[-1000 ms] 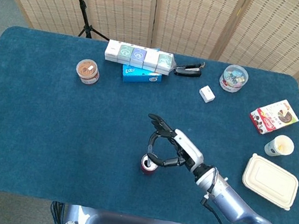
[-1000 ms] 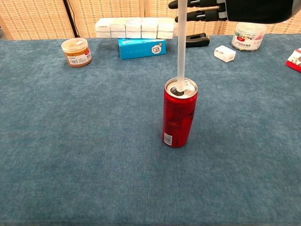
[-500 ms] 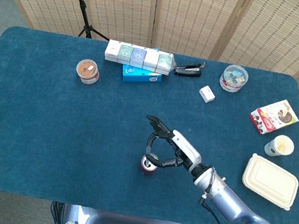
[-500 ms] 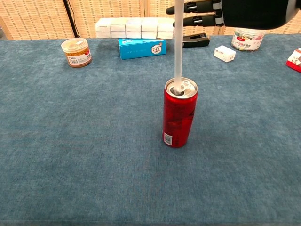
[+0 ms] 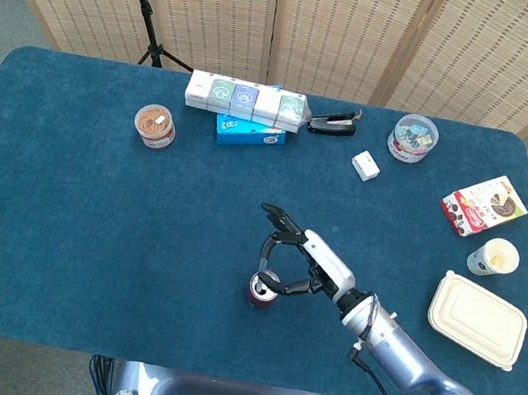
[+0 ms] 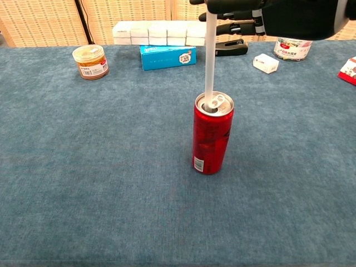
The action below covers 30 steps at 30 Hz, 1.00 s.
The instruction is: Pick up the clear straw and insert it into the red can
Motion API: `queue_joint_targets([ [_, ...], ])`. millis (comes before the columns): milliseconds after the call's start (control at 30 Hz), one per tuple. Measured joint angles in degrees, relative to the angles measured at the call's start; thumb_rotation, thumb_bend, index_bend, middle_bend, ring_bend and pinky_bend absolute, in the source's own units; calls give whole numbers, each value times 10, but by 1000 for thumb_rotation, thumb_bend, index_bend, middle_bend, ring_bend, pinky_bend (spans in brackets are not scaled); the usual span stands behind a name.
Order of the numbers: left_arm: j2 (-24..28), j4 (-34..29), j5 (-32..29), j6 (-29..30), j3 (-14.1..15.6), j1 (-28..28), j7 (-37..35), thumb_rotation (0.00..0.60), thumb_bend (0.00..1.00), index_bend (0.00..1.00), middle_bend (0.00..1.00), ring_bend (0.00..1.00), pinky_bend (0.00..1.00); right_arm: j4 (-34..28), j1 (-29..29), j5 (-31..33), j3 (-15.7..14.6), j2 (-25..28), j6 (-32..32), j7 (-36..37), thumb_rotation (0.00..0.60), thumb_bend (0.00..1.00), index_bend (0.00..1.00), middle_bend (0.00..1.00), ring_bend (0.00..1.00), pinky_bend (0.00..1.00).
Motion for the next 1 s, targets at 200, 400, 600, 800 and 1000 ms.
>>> queue_joint_targets([
  [200,0,0,0,-1,0,0,0,600,90,0,0,0,0,3,0,2,-4,-5,3,-18,600,697,599,0,0,0],
  [400,1,0,1,-2,1,-1,0,600,90,0,0,0,0,15,0,6,-10,-18,3,-34,600,697,600,0,0,0],
  [600,1,1,0,-4,1,-2,-2,600,90,0,0,0,0,30,-2,6,-19,-32,4,-44,600,697,600,0,0,0],
  [800,1,1,1,-5,2,-3,-1,600,90,0,0,0,0,43,-5,-5,-26,-41,9,-56,600,700,600,0,0,0],
  [1000,1,0,-1,-5,1,-2,0,600,90,0,0,0,0,57,-9,-18,-41,-55,18,-91,600,702,599,0,0,0],
])
